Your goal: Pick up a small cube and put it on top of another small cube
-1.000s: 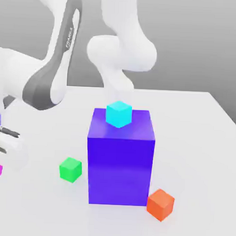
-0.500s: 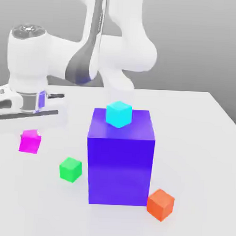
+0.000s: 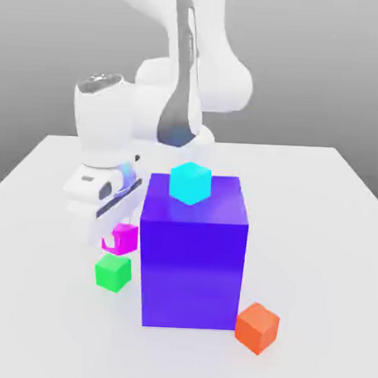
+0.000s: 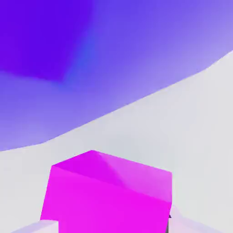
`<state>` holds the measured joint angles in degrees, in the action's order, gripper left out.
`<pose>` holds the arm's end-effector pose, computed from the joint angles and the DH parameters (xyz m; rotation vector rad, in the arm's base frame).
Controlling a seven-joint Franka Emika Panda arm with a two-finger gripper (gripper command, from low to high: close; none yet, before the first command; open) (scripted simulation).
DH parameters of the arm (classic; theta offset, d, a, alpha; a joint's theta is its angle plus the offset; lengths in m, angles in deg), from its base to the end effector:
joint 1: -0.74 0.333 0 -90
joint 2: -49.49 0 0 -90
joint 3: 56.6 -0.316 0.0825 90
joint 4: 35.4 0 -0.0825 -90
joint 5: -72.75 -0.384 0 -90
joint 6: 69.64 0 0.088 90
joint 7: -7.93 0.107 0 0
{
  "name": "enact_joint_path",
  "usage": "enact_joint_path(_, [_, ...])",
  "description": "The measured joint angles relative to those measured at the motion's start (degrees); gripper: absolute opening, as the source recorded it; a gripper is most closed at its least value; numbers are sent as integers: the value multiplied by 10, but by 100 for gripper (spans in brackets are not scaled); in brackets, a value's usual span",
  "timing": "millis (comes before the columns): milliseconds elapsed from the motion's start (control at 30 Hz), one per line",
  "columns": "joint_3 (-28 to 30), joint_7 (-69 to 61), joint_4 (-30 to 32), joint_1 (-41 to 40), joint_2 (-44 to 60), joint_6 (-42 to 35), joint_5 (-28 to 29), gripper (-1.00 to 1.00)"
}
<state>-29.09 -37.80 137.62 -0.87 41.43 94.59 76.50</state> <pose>0.2697 -0.1345 0.1956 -3.0381 -0.5499 -0.0124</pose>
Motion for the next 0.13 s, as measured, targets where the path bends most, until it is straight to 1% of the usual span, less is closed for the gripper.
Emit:
enact_joint_path(67, [3, -12, -1, 8, 35, 37, -18, -100])
enact_joint_path(100, [4, -9, -1, 6, 52, 56, -13, -100])
enact_joint_path(133, [4, -6, -1, 7, 61, 66, -9, 100])
